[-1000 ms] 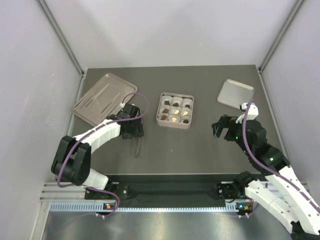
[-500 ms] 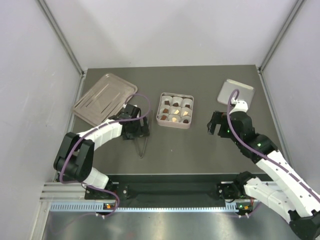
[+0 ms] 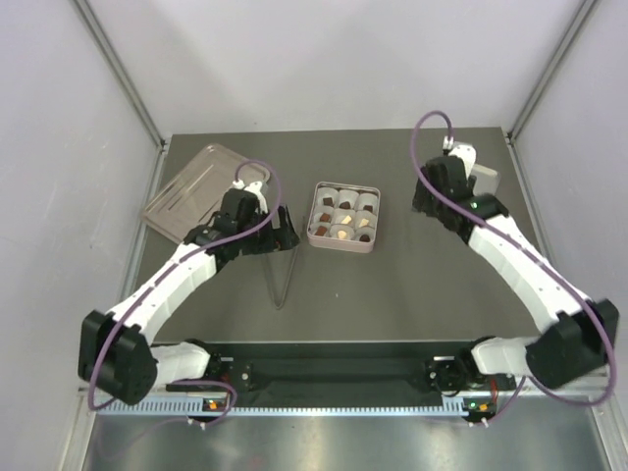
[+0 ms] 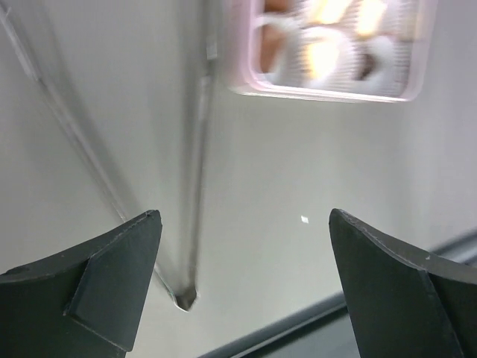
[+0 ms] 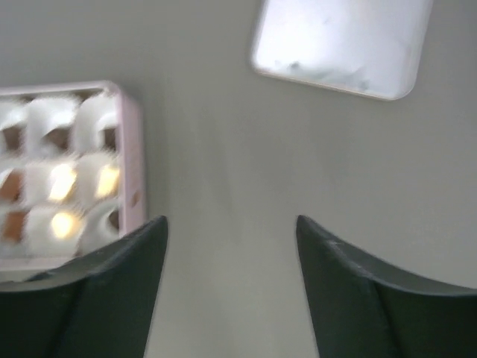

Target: Pack the chocolate

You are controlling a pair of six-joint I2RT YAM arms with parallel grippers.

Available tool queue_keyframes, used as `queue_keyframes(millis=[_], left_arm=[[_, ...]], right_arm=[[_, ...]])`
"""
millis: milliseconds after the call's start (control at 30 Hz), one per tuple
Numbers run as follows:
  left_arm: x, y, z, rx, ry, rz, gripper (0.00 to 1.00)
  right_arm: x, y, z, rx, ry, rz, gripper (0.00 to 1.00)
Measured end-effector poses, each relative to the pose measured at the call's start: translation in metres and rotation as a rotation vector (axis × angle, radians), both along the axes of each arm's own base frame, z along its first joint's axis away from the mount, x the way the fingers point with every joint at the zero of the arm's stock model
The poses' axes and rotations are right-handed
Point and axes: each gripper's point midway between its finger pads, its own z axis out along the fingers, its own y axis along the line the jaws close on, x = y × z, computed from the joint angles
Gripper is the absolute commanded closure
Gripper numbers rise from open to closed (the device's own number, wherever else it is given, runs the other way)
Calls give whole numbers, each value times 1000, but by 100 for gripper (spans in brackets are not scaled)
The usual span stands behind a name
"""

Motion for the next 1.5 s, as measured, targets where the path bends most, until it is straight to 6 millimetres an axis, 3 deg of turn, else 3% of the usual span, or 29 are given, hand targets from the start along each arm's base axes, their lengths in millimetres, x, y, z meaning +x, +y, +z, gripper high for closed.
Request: queue_keyframes(millis=[133, 300, 467, 667, 867, 1100, 1500], left_arm=[[-11, -3, 30, -49, -75, -47, 1], [-26, 5, 42, -59, -139, -62, 1], [-42, 15, 42, -61, -169, -56, 1], [-52, 20, 57, -90, -262, -51, 1], [-55, 25, 61, -94, -308, -33, 1], [-50, 22, 57, -92, -300, -35, 1], [-48, 20, 54, -92, -287, -38, 1]], right_arm=[[45, -25, -15, -38, 56, -105, 49], [91, -50, -57, -81, 145, -180, 59], [133, -51, -86, -106, 189, -193, 61], [181, -53, -112, -105, 195, -214, 63], [200, -61, -136, -108, 223, -226, 64], [198, -64, -162, -119, 275, -225, 65], [204, -65, -167, -34, 287, -146, 66]])
